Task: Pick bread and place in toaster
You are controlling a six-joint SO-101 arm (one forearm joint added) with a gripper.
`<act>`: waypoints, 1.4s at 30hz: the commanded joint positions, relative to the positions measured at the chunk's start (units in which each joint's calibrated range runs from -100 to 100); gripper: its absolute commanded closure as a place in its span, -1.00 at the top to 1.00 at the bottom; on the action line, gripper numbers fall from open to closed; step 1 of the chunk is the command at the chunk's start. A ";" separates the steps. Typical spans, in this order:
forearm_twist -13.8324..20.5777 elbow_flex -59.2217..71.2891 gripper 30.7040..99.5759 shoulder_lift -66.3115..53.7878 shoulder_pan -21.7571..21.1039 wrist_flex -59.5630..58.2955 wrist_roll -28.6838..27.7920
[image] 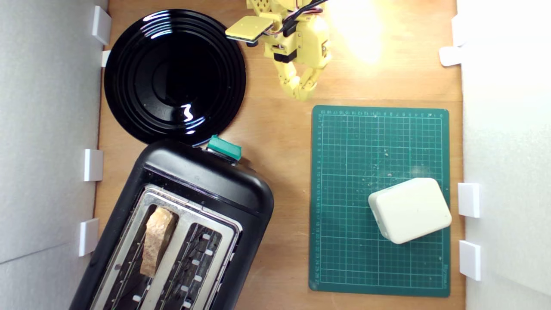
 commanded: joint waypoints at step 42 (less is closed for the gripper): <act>-2.89 1.75 -0.62 -0.10 2.16 -1.29 3.34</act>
